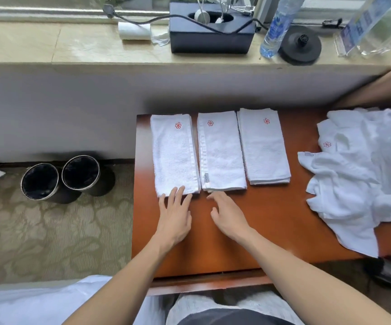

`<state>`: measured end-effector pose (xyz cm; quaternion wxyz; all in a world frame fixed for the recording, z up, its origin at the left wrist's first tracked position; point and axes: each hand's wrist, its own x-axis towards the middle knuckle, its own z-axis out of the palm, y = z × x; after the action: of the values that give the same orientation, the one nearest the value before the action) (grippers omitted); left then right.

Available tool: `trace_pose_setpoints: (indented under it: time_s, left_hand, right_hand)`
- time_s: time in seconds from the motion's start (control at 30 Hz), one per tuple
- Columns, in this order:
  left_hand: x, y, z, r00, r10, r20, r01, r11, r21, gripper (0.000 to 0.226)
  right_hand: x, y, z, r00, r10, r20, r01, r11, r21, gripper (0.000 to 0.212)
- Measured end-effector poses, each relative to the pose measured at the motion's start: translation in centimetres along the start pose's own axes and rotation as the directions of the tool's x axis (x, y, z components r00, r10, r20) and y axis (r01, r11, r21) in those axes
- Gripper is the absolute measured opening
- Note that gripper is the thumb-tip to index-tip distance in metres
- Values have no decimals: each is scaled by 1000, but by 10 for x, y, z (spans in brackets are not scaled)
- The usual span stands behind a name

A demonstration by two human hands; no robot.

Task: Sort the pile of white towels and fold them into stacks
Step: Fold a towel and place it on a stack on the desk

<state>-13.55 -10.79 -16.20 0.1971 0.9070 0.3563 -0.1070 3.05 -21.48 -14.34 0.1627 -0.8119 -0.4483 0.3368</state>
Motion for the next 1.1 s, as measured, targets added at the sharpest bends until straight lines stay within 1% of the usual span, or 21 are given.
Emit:
trace_pose_setpoints:
  time_s: [0.1,0.23,0.37,0.5,0.57,0.63,0.77,0.93,1.1]
  left_hand:
    - [-15,26,2,999,33,-14,-33,999,9,57]
    - [-24,62,0,997,82,-1,-82,996,45,59]
    - [-28,125,9,990,140,18,-140,989,53,61]
    - [-27,218,28,974,225,8,-225,972,69,61]
    - [-27,263,37,979,205,-20,-203,977,60,60]
    - [-24,309,44,981,191,-23,-189,980,62,59]
    - [-26,399,54,966,256,20,-257,959,118,58]
    - [-28,481,52,934,356,8,-354,924,147,57]
    - [4,542,34,905,424,-28,-413,892,184,53]
  right_hand:
    - [-32,14,-11,1000,12,-28,-13,998,-58,46]
    - [-67,40,-31,996,39,-85,-45,996,-71,47]
    - [-109,83,-58,985,70,-155,-85,992,-94,47]
    - [-159,146,-88,966,131,-224,-134,991,4,47]
    - [-176,180,-109,961,116,-250,-109,993,45,47]
    - [-192,218,-136,963,82,-257,-72,996,49,47]
    - [-234,290,-186,945,79,-317,-56,995,79,48]
    - [-280,347,-230,904,126,-408,-78,988,133,45]
    - [-289,392,-284,856,184,-484,-102,976,191,44]
